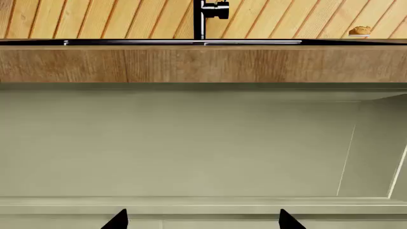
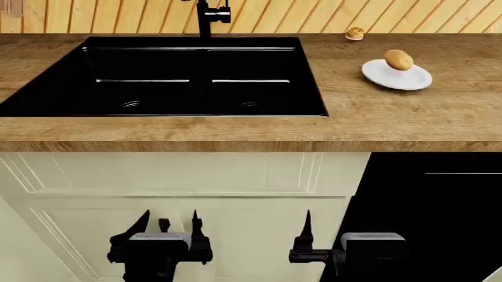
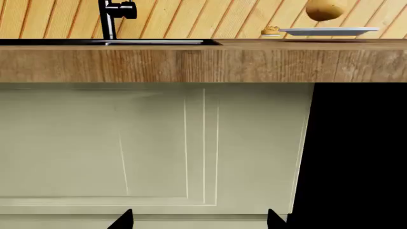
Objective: Pick the potato from the counter and place it in the sink. Then turn on the sink faucet.
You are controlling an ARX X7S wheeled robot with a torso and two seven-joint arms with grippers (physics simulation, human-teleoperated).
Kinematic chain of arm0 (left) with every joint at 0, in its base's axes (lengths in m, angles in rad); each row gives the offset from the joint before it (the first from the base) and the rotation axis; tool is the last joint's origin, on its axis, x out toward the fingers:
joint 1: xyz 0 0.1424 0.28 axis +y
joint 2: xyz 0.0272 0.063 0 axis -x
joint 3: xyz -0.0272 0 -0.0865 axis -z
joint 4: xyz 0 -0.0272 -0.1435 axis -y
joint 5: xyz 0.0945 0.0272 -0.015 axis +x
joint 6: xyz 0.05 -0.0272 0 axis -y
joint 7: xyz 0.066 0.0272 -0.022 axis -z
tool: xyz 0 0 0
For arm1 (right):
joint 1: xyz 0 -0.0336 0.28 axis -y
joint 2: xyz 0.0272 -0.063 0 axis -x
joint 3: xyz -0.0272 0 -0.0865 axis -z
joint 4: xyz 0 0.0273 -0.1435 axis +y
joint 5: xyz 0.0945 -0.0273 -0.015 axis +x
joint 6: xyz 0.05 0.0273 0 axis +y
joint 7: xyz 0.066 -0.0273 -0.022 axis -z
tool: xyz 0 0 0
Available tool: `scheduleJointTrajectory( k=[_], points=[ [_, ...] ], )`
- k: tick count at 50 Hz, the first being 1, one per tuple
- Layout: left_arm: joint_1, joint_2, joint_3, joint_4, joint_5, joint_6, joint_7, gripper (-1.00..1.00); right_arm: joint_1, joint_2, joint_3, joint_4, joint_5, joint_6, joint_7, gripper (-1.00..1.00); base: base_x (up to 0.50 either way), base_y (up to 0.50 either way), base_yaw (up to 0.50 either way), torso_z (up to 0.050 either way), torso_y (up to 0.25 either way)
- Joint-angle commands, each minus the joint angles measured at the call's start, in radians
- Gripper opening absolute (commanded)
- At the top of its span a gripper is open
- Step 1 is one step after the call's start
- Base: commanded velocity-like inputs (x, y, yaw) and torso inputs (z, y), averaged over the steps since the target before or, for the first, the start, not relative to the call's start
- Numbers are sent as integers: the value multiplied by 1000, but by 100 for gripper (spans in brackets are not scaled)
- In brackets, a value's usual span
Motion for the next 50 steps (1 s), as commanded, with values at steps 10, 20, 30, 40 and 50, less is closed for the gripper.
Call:
scheduleJointTrajectory(
  k=[10, 20, 30, 40, 50],
  points=[
    [8, -46, 44, -64, -68, 126, -20, 100, 2, 40, -58, -16, 32, 34, 55, 100, 0, 0, 0, 0, 0],
    [17, -66, 58, -23, -92, 81, -43, 100, 19, 63, -83, -27, 47, 94, 74, 100, 0, 0, 0, 0, 0],
    [-86, -90, 41, 377, -198, -333, -73, 100, 146, 117, -100, -412, 14, 528, 98, 100, 0, 0, 0, 0, 0],
    [-328, -102, 37, 553, -279, -707, -166, 100, 354, 136, -96, -572, 35, 872, 80, 100, 0, 0, 0, 47, 0],
    [-547, -86, 21, 550, -354, -948, -219, 100, 575, 146, -99, -604, 51, 1107, 66, 100, 0, 0, 0, 50, 0]
  ],
)
